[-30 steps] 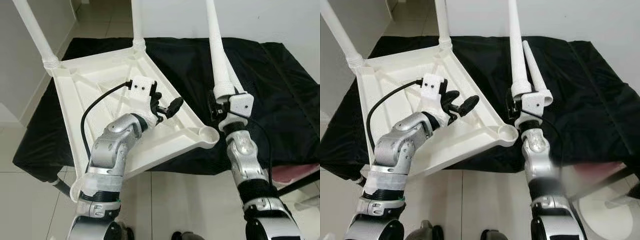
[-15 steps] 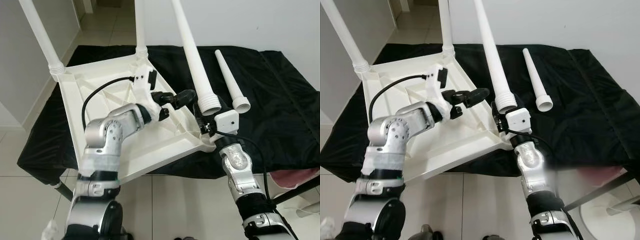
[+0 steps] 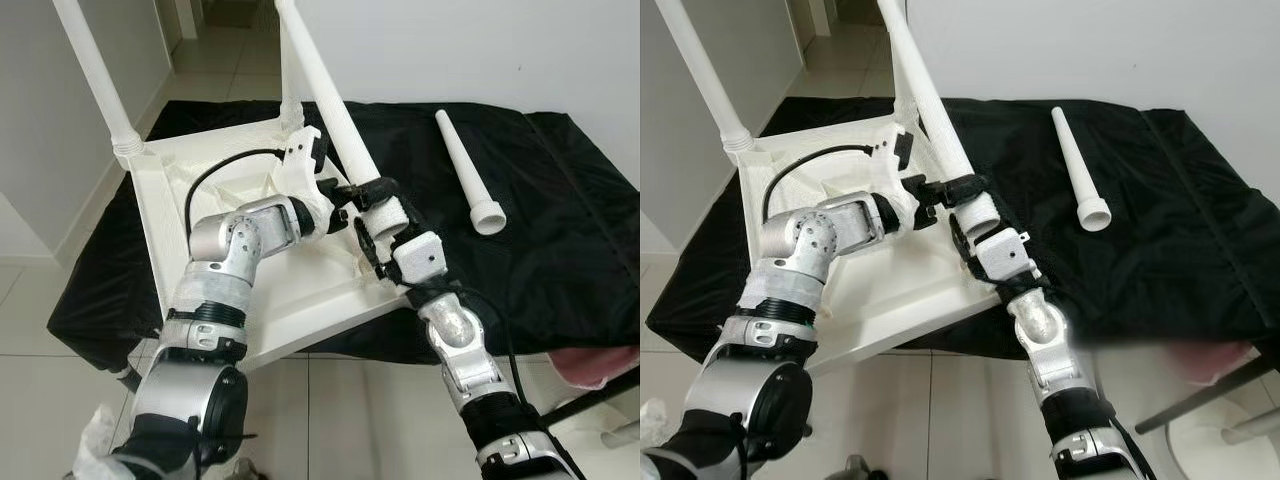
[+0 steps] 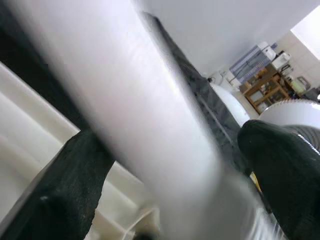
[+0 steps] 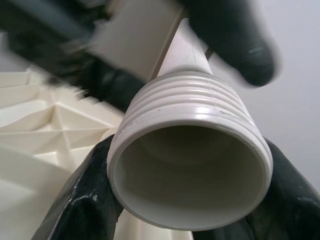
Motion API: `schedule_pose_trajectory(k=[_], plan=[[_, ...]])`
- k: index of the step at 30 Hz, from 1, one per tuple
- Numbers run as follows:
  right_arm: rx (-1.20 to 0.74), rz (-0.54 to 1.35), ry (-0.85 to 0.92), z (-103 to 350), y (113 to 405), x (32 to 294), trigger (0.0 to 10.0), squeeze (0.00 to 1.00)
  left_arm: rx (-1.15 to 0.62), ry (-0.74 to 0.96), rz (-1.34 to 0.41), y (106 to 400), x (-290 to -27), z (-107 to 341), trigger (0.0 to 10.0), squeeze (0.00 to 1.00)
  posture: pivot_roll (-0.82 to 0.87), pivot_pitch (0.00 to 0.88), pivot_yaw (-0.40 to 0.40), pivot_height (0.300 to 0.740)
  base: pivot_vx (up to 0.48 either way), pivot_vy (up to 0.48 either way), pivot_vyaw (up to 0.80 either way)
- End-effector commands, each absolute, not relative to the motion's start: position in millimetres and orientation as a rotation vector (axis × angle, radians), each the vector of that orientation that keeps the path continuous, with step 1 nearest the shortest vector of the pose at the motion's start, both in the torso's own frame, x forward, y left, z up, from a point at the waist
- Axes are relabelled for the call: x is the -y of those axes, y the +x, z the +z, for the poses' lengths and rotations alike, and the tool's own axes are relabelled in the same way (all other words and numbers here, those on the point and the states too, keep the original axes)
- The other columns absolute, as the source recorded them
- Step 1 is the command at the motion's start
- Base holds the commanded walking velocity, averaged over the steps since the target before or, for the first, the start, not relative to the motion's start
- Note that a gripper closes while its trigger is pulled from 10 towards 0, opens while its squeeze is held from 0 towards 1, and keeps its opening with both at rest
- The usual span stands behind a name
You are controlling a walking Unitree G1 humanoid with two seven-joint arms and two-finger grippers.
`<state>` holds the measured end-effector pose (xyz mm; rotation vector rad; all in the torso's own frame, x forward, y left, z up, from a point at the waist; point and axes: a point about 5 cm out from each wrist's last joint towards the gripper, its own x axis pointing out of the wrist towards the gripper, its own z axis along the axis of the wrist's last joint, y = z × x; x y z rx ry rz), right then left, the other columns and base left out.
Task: Building children table
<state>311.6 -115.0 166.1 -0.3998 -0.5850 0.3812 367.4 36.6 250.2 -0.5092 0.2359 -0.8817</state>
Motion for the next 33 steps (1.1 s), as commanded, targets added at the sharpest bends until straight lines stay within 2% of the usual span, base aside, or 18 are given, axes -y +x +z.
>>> schedule_pose_trajectory(k=[1, 6, 12, 13, 14, 15, 17, 18, 19, 20, 33], plan=[[0.62, 0.394, -0.45, 165, 306, 112, 10.0, 0.0, -0.211, -0.544, -0.965, 369, -34, 257, 10.0, 0.0, -0.04, 0.0, 0.039, 0.74, 0.0, 0.0, 0.0], [0.636, 0.389, -0.516, 151, 293, 113, 10.0, 0.0, -0.226, -0.608, -0.893, 384, -44, 266, 10.0, 0.0, -0.04, 0.004, 0.039, 0.74, 0.0, 0.0, 0.0], [0.668, 0.344, -0.529, 146, 281, 120, 10.0, 0.0, -0.218, -0.548, -0.839, 396, -52, 273, 10.0, 0.0, -0.04, 0.011, 0.033, 0.74, 0.0, 0.0, 0.0], [0.67, 0.343, -0.53, 146, 280, 121, 10.0, 0.0, -0.214, -0.539, -0.838, 397, -53, 275, 9.3, 0.0, -0.04, 0.016, 0.036, 0.74, 0.0, 0.0, 0.0], [0.67, 0.343, -0.53, 146, 280, 121, 10.0, 0.0, -0.214, -0.539, -0.838, 397, -53, 275, 9.3, 0.0, -0.04, 0.016, 0.036, 0.74, 0.0, 0.0, 0.0], [0.671, 0.346, -0.535, 145, 277, 120, 10.0, 0.0, -0.205, -0.531, -0.83, 400, -54, 280, 4.7, 0.0, -0.05, 0.019, 0.041, 0.74, 0.0, 0.0, 0.0], [0.676, 0.345, -0.541, 144, 277, 120, 10.0, 0.0, -0.204, -0.53, -0.826, 401, -54, 282, 4.7, 0.0, -0.05, 0.019, 0.043, 0.74, 0.0, 0.0, 0.0], [0.682, 0.344, -0.547, 144, 276, 119, 10.0, 0.0, -0.202, -0.535, -0.826, 402, -54, 284, 3.5, 0.0, -0.05, 0.02, 0.045, 0.74, 0.0, 0.0, 0.0], [0.684, 0.344, -0.548, 144, 276, 119, 10.0, 0.0, -0.201, -0.536, -0.827, 402, -54, 285, 3.5, 0.0, -0.05, 0.02, 0.045, 0.74, 0.0, 0.0, 0.0], [0.688, 0.347, -0.563, 145, 277, 119, 10.0, 0.0, -0.209, -0.559, -0.829, 403, -54, 285, 0.0, 0.0, -0.06, 0.019, 0.05, 0.74, 0.0, 0.0, 0.0], [0.716, 0.327, -0.572, 149, 282, 118, 10.0, 0.0, -0.236, -0.695, -0.779, 409, -58, 283, 0.0, 0.0, -0.05, 0.018, 0.047, 0.74, 0.0, 0.0, 0.0]])
